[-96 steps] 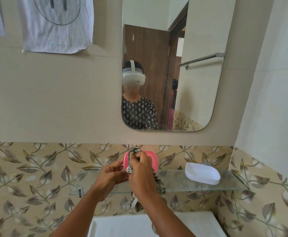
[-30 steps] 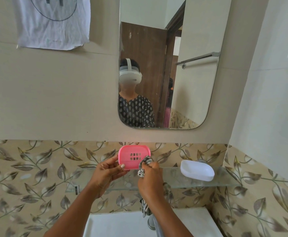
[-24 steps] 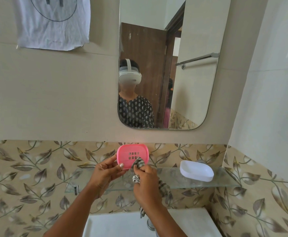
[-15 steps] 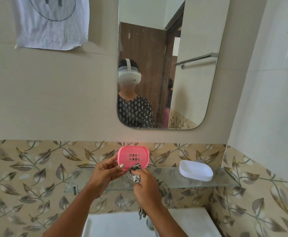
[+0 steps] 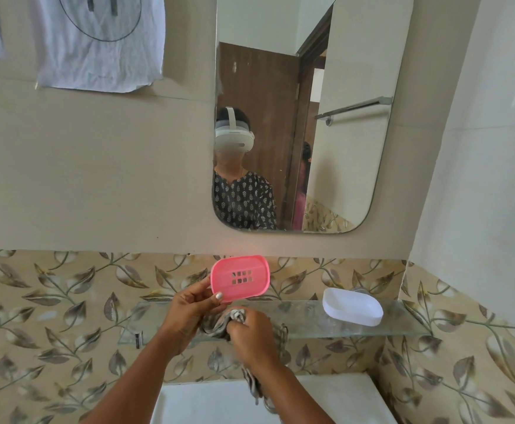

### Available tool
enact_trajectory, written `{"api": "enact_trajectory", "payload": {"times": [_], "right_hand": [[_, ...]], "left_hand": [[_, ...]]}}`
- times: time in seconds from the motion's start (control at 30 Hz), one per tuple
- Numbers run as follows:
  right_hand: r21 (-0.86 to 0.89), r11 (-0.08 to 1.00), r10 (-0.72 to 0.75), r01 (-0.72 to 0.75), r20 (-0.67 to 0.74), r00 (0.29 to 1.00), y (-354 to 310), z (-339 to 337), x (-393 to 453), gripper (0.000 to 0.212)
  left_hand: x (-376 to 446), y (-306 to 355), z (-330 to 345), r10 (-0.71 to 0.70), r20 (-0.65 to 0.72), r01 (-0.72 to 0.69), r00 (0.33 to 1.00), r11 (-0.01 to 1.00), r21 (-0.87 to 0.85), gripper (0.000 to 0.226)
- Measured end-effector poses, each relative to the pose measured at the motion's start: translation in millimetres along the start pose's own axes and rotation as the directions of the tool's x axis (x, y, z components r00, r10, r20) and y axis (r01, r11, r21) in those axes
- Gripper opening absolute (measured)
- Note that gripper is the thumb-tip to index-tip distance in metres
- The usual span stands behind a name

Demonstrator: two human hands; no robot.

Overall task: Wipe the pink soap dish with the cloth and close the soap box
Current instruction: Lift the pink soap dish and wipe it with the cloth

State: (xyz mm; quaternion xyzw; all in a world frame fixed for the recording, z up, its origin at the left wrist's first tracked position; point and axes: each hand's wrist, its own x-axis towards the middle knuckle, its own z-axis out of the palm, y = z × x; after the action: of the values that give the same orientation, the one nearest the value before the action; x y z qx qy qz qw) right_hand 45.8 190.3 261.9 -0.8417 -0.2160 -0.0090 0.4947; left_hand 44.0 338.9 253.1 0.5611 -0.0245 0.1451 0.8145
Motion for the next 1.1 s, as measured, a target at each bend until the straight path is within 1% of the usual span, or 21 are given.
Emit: {"api": "enact_trajectory", "payload": {"times": [0.07,0.13,0.2,0.27,0.3,0.37,0.43,0.47,0.5,0.57,0.63,0.67,0.73,0.77,0.83,0.97,1.07,1.1], "right_hand": [[0.189,0.971,0.146,-0.147,0.015,0.989,-3.6,-5.8,2.3,0.009],[0.414,0.872,0.276,-0.260,0.024,0.961,-3.6,-9.1,4.4,0.003],[0.569,0.755,0.415,-0.325,-0.032,0.909,-1.7,-13.2,6.8,0.009],[0.700,0.650,0.516,-0.296,-0.120,0.848,0.3,-19.4,9.7,0.013],[0.753,0.612,0.546,-0.241,-0.182,0.818,0.2,-23.3,11.4,0.015],[0.797,0.597,0.558,-0.088,-0.334,0.760,-5.7,-32.1,12.1,0.020],[0.758,0.652,0.509,0.019,-0.457,0.729,-11.2,-35.5,14.0,0.028],[0.723,0.690,0.467,0.037,-0.484,0.740,-14.1,-34.5,15.3,0.031],[0.689,0.724,0.419,0.033,-0.478,0.772,-16.1,-30.2,17.5,0.030],[0.610,0.792,0.308,0.023,-0.432,0.847,-18.9,-18.9,21.9,0.028],[0.427,0.902,0.145,0.055,-0.422,0.895,-16.5,-6.7,26.9,0.034],[0.320,0.942,0.045,0.096,-0.405,0.913,-15.7,-0.6,27.3,0.040],[0.174,0.964,-0.138,0.199,-0.311,0.940,-16.1,10.6,24.6,0.054],[0.129,0.961,-0.205,0.245,-0.262,0.943,-16.3,14.7,21.8,0.059],[0.080,0.947,-0.289,0.312,-0.216,0.933,-14.3,14.8,17.7,0.060],[0.147,0.947,-0.265,0.284,-0.139,0.954,-10.5,-6.0,19.1,0.048],[0.174,0.969,-0.156,0.176,-0.123,0.980,-10.3,-19.0,16.7,0.042],[0.197,0.972,-0.100,0.126,-0.137,0.985,-9.3,-23.5,15.8,0.039]], "left_hand": [[0.0,0.0,0.9,0.002,-0.012,-0.002,1.000,1.000,0.021,0.058],[-0.5,-0.1,1.4,0.012,-0.008,-0.012,1.000,1.000,0.026,0.059],[-0.6,-0.7,0.5,0.009,-0.003,-0.009,1.000,1.000,0.020,0.059],[0.4,-1.8,-1.8,-0.002,0.002,0.002,1.000,1.000,0.007,0.060],[1.3,-2.4,-2.9,-0.005,0.006,0.005,1.000,1.000,-0.001,0.061],[2.4,-3.2,-4.2,-0.005,0.008,0.005,1.000,1.000,0.000,0.062],[2.7,-3.6,-4.2,-0.003,0.014,0.003,1.000,1.000,0.010,0.062],[3.3,-4.3,-4.5,-0.004,0.022,0.003,1.000,1.000,0.016,0.061],[3.1,-4.2,-4.0,-0.009,0.028,0.009,1.000,1.000,0.017,0.060],[2.6,-3.5,-3.1,-0.014,0.057,0.012,0.998,0.999,0.030,0.055],[2.9,-3.6,-2.9,-0.028,0.085,0.025,0.996,0.999,0.044,0.050],[3.6,-4.4,-3.6,-0.037,0.093,0.033,0.995,0.998,0.049,0.047],[4.1,-5.7,-5.9,-0.037,0.093,0.031,0.995,0.997,0.065,0.041],[4.2,-5.8,-6.6,-0.030,0.095,0.023,0.995,0.997,0.078,0.036],[3.4,-6.2,-7.8,-0.010,0.094,0.001,0.996,0.996,0.095,0.029],[1.5,-4.9,-4.0,-0.014,0.066,0.009,0.998,0.997,0.073,0.042],[3.3,-4.8,-3.9,0.012,0.055,-0.011,0.998,1.000,-0.006,0.050],[3.5,-4.8,-5.1,0.023,0.049,-0.021,0.999,0.999,-0.030,0.057]]}}
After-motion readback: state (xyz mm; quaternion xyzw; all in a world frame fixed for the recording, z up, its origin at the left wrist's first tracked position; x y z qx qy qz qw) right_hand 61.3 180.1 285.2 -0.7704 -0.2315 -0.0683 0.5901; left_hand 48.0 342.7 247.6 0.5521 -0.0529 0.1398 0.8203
